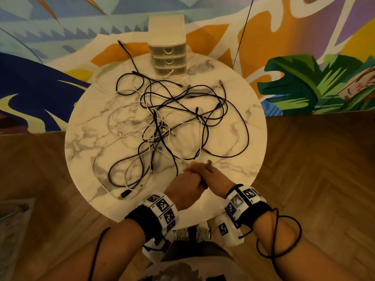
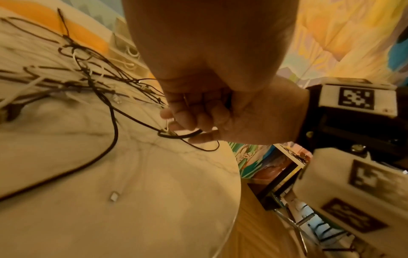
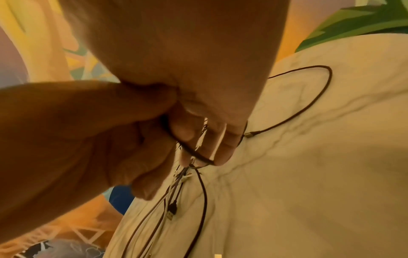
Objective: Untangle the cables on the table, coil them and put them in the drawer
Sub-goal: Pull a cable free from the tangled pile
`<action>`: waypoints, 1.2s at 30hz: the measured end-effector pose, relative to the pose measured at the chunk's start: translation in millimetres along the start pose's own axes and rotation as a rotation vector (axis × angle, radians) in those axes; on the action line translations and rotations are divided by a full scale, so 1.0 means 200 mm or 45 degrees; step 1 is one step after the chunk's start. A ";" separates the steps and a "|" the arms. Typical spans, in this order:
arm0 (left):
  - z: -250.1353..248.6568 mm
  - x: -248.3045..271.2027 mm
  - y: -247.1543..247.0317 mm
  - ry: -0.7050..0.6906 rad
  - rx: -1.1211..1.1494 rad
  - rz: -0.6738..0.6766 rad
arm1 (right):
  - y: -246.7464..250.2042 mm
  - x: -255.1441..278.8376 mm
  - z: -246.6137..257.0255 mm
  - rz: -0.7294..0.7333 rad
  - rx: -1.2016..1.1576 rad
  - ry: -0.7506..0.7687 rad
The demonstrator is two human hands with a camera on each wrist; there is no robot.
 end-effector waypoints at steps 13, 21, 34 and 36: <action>0.11 -0.04 -0.03 0.126 0.122 -0.045 | 0.07 -0.06 0.02 -0.122 -0.430 -0.015; 0.41 -0.06 0.42 0.370 0.143 -0.524 | 0.56 0.01 0.21 -0.565 -1.035 0.263; -0.09 -0.07 0.28 0.032 -0.575 -0.264 | 0.21 0.05 0.16 -0.273 0.547 0.024; -0.10 -0.07 0.25 -0.044 -0.542 -0.254 | 0.19 0.01 0.16 -0.281 0.567 0.010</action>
Point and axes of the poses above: each hand's wrist, its own x-axis away from the middle knuckle, its own y-axis out of the back of the hand, z = x × y, the point moved 7 cm from there along -x, towards the middle knuckle, and after that the axes turned 8 degrees about x, right-handed, at the moved point
